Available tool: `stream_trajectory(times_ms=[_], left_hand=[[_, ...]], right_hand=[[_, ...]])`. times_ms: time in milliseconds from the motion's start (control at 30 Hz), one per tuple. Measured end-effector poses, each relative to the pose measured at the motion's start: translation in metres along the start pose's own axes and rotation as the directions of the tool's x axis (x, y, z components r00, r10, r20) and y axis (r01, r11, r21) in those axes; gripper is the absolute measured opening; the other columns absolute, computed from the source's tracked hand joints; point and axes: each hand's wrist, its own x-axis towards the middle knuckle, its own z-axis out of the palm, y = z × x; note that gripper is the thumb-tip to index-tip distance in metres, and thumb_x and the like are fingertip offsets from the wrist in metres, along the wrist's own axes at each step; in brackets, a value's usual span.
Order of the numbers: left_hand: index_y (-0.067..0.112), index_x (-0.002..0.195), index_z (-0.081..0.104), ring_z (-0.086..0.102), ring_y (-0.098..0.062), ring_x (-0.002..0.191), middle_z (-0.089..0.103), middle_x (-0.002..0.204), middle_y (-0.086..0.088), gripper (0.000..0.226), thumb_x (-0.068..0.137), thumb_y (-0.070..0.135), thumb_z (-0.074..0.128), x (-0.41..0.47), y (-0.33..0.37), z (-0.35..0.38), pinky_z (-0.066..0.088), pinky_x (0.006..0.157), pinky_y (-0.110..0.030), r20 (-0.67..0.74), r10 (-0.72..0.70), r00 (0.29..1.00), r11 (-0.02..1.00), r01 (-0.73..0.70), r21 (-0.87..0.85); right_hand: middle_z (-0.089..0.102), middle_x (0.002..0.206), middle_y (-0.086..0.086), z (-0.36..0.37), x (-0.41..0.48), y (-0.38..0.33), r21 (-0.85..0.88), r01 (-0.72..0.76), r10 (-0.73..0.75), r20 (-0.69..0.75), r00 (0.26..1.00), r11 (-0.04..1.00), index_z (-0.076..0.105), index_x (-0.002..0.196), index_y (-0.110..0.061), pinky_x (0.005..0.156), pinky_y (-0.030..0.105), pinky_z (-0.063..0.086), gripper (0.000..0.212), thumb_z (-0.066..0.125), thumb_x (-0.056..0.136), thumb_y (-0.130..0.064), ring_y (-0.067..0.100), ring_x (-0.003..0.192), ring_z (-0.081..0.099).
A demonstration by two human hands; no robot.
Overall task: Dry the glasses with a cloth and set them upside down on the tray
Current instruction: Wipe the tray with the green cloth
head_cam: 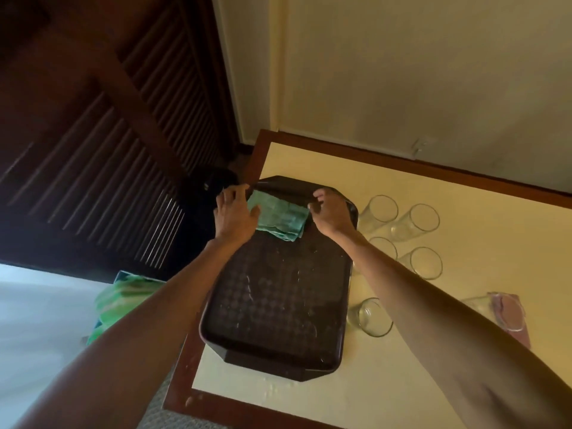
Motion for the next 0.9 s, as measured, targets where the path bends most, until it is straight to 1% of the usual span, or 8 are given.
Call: stream_trajectory(times_ms=[67, 133, 300, 367, 467, 700, 800, 900], left_hand=[[0.013, 0.151, 0.039, 0.034, -0.039, 0.144, 0.036, 0.156, -0.017, 0.057, 0.103, 0.036, 0.058, -0.008, 0.008, 0.02, 0.04, 0.11, -0.055, 0.015, 0.071, 0.997, 0.991, -0.072, 0.114], [0.011, 0.153, 0.037, 0.031, -0.04, 0.148, 0.033, 0.159, -0.02, 0.059, 0.105, 0.042, 0.051, -0.017, 0.017, 0.042, 0.035, 0.116, -0.054, 0.039, 0.13, 0.991, 0.983, -0.133, 0.127], [0.007, 0.162, 0.014, 0.0, -0.037, 0.159, 0.007, 0.171, -0.02, 0.079, 0.106, 0.059, 0.032, -0.012, 0.029, 0.083, 0.002, 0.128, -0.054, 0.124, 0.076, 0.989, 0.983, -0.095, 0.158], [0.006, 0.164, 0.005, -0.008, -0.035, 0.159, -0.003, 0.172, -0.019, 0.083, 0.106, 0.062, 0.028, -0.008, 0.027, 0.09, -0.005, 0.127, -0.053, 0.136, 0.078, 0.988, 0.975, -0.104, 0.194], [0.008, 0.164, -0.002, -0.012, -0.034, 0.159, -0.008, 0.172, -0.018, 0.085, 0.105, 0.063, 0.025, 0.001, 0.023, 0.094, -0.008, 0.127, -0.051, 0.119, 0.06, 0.991, 0.97, -0.086, 0.228], [-0.003, 0.162, 0.007, -0.006, -0.044, 0.158, -0.001, 0.17, -0.028, 0.082, 0.104, 0.055, 0.018, 0.011, 0.058, 0.123, -0.003, 0.126, -0.06, 0.05, -0.066, 0.997, 0.965, 0.051, 0.258], [-0.002, 0.162, 0.014, 0.002, -0.044, 0.158, 0.006, 0.169, -0.027, 0.082, 0.103, 0.055, 0.008, -0.005, 0.065, 0.136, 0.0, 0.126, -0.058, 0.051, 0.053, 0.997, 0.951, -0.066, 0.301], [0.003, 0.164, 0.007, -0.004, -0.037, 0.159, 0.0, 0.172, -0.021, 0.076, 0.107, 0.054, 0.012, -0.033, 0.048, 0.136, 0.004, 0.129, -0.055, 0.177, 0.261, 0.949, 0.889, -0.308, 0.34]], right_hand=[[0.059, 0.129, 0.014, -0.004, 0.012, 0.003, -0.077, 0.018, -0.019, -0.013, 1.0, 0.997, 0.056, 0.129, -0.008, 0.098, 0.034, 0.045, 0.032, 0.059, 0.098, -0.017, 0.028, 0.12, 0.057], [0.053, 0.134, 0.016, -0.008, 0.026, 0.002, -0.14, 0.049, -0.053, -0.023, 0.998, 0.989, 0.054, 0.134, -0.01, 0.102, 0.037, 0.044, 0.035, 0.055, 0.1, -0.015, 0.031, 0.124, 0.052], [0.05, 0.142, 0.013, -0.01, 0.065, 0.005, -0.336, 0.101, -0.045, 0.172, 0.984, 0.937, 0.047, 0.146, -0.021, 0.106, 0.047, 0.043, 0.043, 0.05, 0.103, -0.022, 0.033, 0.131, 0.045], [0.051, 0.146, 0.011, -0.01, 0.075, 0.01, -0.32, 0.087, 0.0, 0.261, 0.965, 0.943, 0.049, 0.146, -0.023, 0.109, 0.044, 0.042, 0.042, 0.05, 0.104, -0.02, 0.033, 0.134, 0.047], [0.05, 0.147, 0.012, -0.009, 0.082, 0.022, -0.249, 0.101, -0.025, 0.292, 0.956, 0.963, 0.051, 0.145, -0.016, 0.111, 0.026, 0.034, 0.044, 0.048, 0.103, -0.006, 0.03, 0.136, 0.047], [0.051, 0.148, 0.01, -0.007, 0.091, 0.032, -0.141, 0.107, -0.059, 0.308, 0.949, 0.984, 0.055, 0.142, -0.013, 0.103, 0.011, 0.028, 0.042, 0.051, 0.101, -0.002, 0.025, 0.136, 0.047], [0.053, 0.146, 0.008, -0.008, 0.094, 0.035, -0.107, 0.095, -0.058, 0.305, 0.95, 0.99, 0.058, 0.14, -0.015, 0.097, 0.004, 0.025, 0.041, 0.053, 0.101, -0.003, 0.022, 0.135, 0.049], [0.054, 0.145, 0.009, -0.009, 0.093, 0.037, -0.072, 0.097, -0.07, 0.31, 0.948, 0.993, 0.058, 0.139, -0.013, 0.093, 0.0, 0.021, 0.041, 0.052, 0.101, 0.001, 0.022, 0.135, 0.049]])
